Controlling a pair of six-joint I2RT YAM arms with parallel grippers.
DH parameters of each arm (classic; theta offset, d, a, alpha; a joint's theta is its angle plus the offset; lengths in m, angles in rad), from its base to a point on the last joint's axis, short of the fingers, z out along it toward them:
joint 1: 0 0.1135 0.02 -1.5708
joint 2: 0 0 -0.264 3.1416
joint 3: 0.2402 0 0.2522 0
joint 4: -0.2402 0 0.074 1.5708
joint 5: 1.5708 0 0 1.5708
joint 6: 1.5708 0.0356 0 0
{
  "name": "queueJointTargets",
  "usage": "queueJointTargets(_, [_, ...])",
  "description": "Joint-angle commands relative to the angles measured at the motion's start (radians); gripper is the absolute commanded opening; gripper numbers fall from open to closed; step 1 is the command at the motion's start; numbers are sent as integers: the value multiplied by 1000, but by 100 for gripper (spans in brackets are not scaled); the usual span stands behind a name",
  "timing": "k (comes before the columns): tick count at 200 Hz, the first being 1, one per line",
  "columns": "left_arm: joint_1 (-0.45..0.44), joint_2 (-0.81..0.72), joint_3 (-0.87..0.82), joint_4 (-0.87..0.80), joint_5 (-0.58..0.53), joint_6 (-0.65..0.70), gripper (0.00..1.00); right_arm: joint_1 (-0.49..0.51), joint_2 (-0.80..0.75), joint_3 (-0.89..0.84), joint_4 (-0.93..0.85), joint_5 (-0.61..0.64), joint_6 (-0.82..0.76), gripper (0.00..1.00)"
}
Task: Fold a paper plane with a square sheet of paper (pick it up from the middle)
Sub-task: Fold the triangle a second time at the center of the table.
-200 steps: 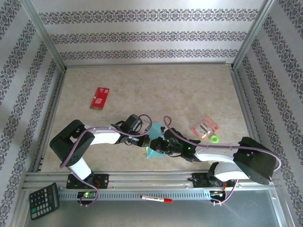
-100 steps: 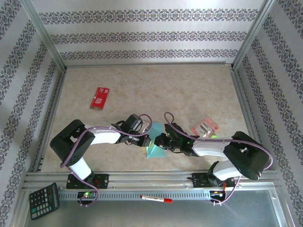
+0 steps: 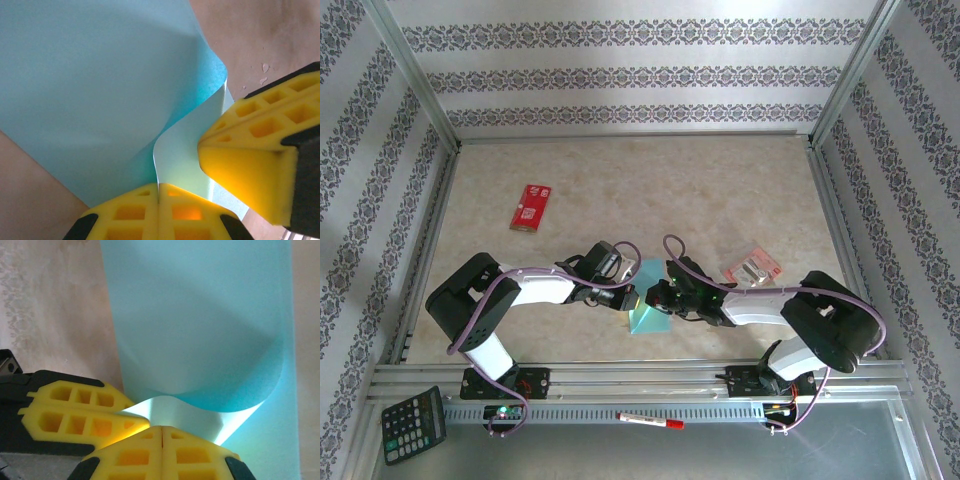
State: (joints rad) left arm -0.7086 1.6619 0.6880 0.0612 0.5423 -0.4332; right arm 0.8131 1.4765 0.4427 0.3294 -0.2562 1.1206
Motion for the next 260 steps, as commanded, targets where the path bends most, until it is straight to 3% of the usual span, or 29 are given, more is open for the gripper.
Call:
queueJointTargets(1, [12,48,-13,-92,-87,27,0,-11,13,-4,-1,-12,-19,0])
queueJointTargets(136, [12,50,-2,-78,-76,16,0,-27,27,-64,-10,-11,-31,0])
queueJointTargets(175, [12,5,20,-95,-70,-5,9,-28,19,-74,-22,-7,-32,0])
queueJointTargets(229, [5,-177,-12,-144,-91,-84,34,-26,23,-82,-21,3,-13,0])
queueJointTargets(248, [-21,-254,-43,-170,-94,-126,34,-25,22,-81,-20,8,-4,0])
queueJointTargets(260, [-54,-292,-65,-162,-78,-151,26,-25,22,-79,-21,9,0,0])
